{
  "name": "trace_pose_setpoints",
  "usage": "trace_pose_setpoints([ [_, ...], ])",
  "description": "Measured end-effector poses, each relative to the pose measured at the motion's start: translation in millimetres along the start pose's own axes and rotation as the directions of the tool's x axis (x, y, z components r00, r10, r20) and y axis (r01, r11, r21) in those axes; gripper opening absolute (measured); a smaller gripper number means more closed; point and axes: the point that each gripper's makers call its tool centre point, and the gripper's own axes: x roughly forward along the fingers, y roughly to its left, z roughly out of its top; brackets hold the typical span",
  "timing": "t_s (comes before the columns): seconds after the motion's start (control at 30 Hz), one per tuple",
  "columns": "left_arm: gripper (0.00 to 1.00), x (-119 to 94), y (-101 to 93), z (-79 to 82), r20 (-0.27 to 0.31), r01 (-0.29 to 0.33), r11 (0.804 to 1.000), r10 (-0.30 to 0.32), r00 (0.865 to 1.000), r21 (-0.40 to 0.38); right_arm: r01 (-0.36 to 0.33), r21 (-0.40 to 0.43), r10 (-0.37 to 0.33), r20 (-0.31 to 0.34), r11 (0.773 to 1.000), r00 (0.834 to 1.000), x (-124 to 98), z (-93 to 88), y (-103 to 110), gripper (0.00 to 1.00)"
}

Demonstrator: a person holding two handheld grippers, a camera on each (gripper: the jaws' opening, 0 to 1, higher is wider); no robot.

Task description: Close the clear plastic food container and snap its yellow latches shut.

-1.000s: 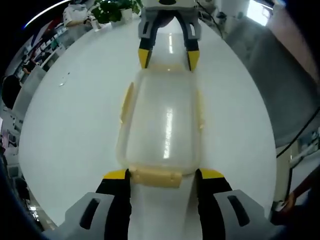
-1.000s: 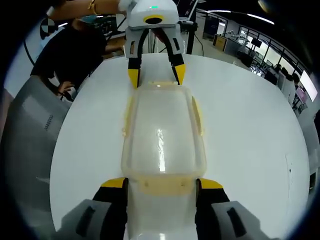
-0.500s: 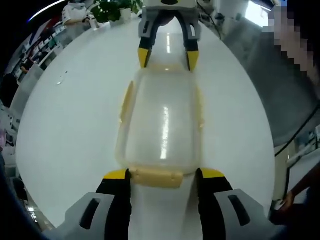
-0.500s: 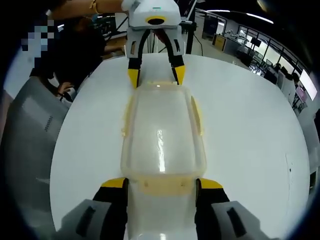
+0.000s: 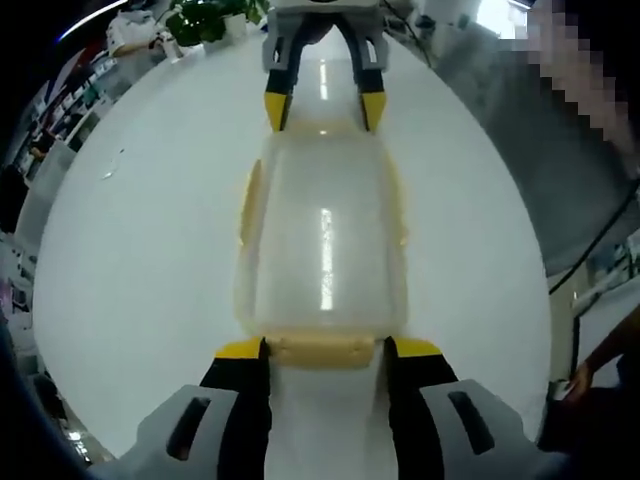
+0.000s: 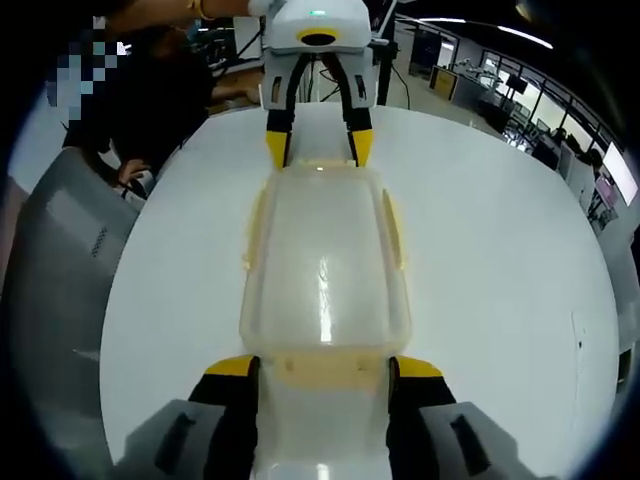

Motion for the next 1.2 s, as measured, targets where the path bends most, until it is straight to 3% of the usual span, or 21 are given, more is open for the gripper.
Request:
trace_pose_setpoints([
  [0.1,0.38,0.1,0.9,-2.1,-0.014,0.004,1.000,-0.004,1.000,0.003,0.011,0.015,-0.010,-0.003,1.000,1.000,0.6,1.1,-3.0,0.38],
  [0.13,0.38,0.2,0.7,-2.3,-0.017,0.006,1.000,-0.006,1.000,0.005,-0.002,0.003,0.002,-0.027,1.000,1.000,1.0,-2.4,-1.0,0.37],
  [0.37,0.38,0.8,1.0,-3.9,-0.012,-0.001,1.000,0.001,1.000,-0.006,-0.002,0.001,0.002,-0.039,1.000,0.999,2.3,0.1,-1.5,0.38],
  [0.6,0.38,2.9,0.2,-1.3,-0.049,-0.005,1.000,0.005,0.999,-0.005,-0.004,-0.002,0.004,-0.065,1.000,0.998,3.0,0.9,-2.7,0.38],
  [1.2,0.37,0.6,1.7,0.5,-0.017,0.003,1.000,-0.003,1.000,-0.020,0.000,0.003,0.000,-0.073,1.000,0.997,1.0,2.1,-2.8,0.37],
])
